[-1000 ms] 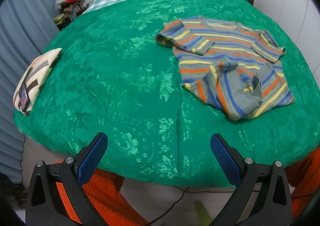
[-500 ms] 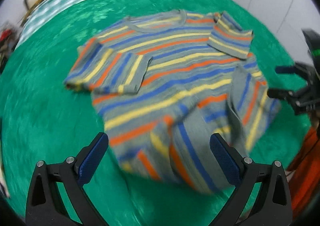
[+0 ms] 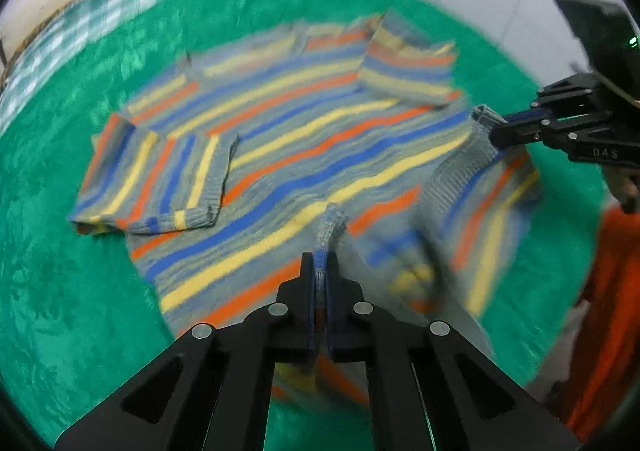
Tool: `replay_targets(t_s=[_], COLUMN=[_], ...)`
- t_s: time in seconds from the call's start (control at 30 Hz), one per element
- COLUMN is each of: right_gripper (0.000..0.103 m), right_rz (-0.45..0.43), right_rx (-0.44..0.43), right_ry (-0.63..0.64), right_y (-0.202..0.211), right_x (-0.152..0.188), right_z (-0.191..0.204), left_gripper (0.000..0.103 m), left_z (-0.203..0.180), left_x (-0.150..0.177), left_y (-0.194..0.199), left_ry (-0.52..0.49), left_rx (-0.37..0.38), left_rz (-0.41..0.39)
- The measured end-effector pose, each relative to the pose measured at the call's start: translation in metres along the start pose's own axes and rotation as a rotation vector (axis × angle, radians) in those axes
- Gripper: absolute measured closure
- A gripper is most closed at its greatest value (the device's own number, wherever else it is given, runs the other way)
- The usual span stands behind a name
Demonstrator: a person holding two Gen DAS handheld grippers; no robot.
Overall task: Fold small clothes
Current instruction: 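Grasp the folded-back hem of the striped sweater with both grippers, then lift the hem away from the body with both grippers, lay it flat, release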
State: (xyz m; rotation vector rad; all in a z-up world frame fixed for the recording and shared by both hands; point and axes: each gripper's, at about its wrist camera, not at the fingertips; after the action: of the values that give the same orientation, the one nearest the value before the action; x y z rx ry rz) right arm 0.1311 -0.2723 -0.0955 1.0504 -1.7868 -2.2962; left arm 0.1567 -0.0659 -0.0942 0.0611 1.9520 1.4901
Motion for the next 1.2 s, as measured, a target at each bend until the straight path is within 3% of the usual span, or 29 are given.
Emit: replay_targets(t_s=[0.1, 0.2, 0.33, 0.43, 0.47, 0.5, 0.53, 0.57, 0.6, 0.67, 0.73, 0.83, 0.87, 0.9, 0.93, 0.97, 1.0, 1.13, 1.2], right_gripper=[0.099, 0.099, 0.098, 0.095, 0.094, 0.090, 0.086, 0.076, 0.062, 0.041, 0.040, 0.040, 0.041, 0.045, 0.055, 0.085, 0.098, 0.098, 0.098], right_rz=[-0.083, -0.103, -0.001, 0.126, 0.159, 0.169, 0.167, 0.150, 0.112, 0.049, 0.013, 0.047, 0.066, 0.079, 0.100, 0.122, 0.132, 0.068, 0.068], right_rx=[-0.016, -0.048, -0.063, -0.021, -0.014, -0.015, -0.016, -0.017, -0.024, -0.053, -0.103, -0.146, -0.172, -0.189, -0.226, -0.288, -0.298, -0.352, -0.349], right_ry=[0.071, 0.124, 0.154, 0.151, 0.131, 0.109, 0.079, 0.041, -0.023, -0.142, -0.289, -0.452, -0.493, -0.510, -0.528, -0.532, -0.530, -0.605, -0.657], right_y=[0.065, 0.113, 0.124, 0.105, 0.100, 0.099, 0.100, 0.103, 0.108, 0.112, 0.104, 0.079, 0.064, 0.057, 0.046, 0.032, 0.029, 0.055, 0.068], right_x=[0.030, 0.069, 0.123, 0.155, 0.164, 0.168, 0.170, 0.172, 0.173, 0.171, 0.173, 0.176, 0.180, 0.183, 0.185, 0.186, 0.185, 0.185, 0.190], right_z=[0.025, 0.050, 0.076, 0.076, 0.073, 0.069, 0.064, 0.058, 0.050, 0.035, 0.020, 0.010, 0.007, 0.009, 0.011, 0.017, 0.021, 0.021, 0.016], left_gripper=[0.101, 0.100, 0.097, 0.094, 0.082, 0.061, 0.051, 0.038, 0.036, 0.036, 0.037, 0.062, 0.077, 0.098, 0.099, 0.099, 0.100, 0.100, 0.100], left_z=[0.003, 0.008, 0.012, 0.032, 0.038, 0.046, 0.053, 0.059, 0.063, 0.066, 0.064, 0.049, 0.044, 0.037, 0.032, 0.030, 0.031, 0.053, 0.060], left_x=[0.031, 0.083, 0.141, 0.161, 0.164, 0.165, 0.164, 0.162, 0.160, 0.157, 0.158, 0.160, 0.160, 0.159, 0.160, 0.159, 0.158, 0.159, 0.162], left_y=[0.059, 0.107, 0.104, 0.090, 0.090, 0.091, 0.092, 0.091, 0.088, 0.070, 0.052, 0.024, 0.017, 0.013, 0.012, 0.014, 0.020, 0.050, 0.050], left_ry=[-0.045, -0.086, -0.109, -0.004, 0.041, 0.105, 0.154, 0.215, 0.270, 0.357, 0.390, 0.399, 0.394, 0.379, 0.365, 0.361, 0.362, 0.393, 0.387], left_rx=[0.057, 0.085, 0.015, -0.018, -0.022, -0.022, -0.020, -0.012, 0.001, 0.039, 0.040, 0.049, 0.050, 0.032, 0.031, 0.021, 0.022, 0.024, 0.010], left_rz=[-0.073, -0.066, 0.056, 0.117, 0.112, 0.093, 0.072, 0.036, 0.013, 0.034, 0.071, 0.163, 0.181, 0.188, 0.199, 0.198, 0.188, 0.148, 0.166])
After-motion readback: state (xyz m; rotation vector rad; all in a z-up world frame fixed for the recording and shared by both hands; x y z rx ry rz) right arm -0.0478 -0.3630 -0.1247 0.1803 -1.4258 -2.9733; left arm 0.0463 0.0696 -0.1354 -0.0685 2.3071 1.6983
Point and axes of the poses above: each gripper's, at about its wrist camera, not at the fingertips, and y roughly against the way its jaws point, z to its left, x to its underside, and after that the axes turned 10 degrees about y, right-handed
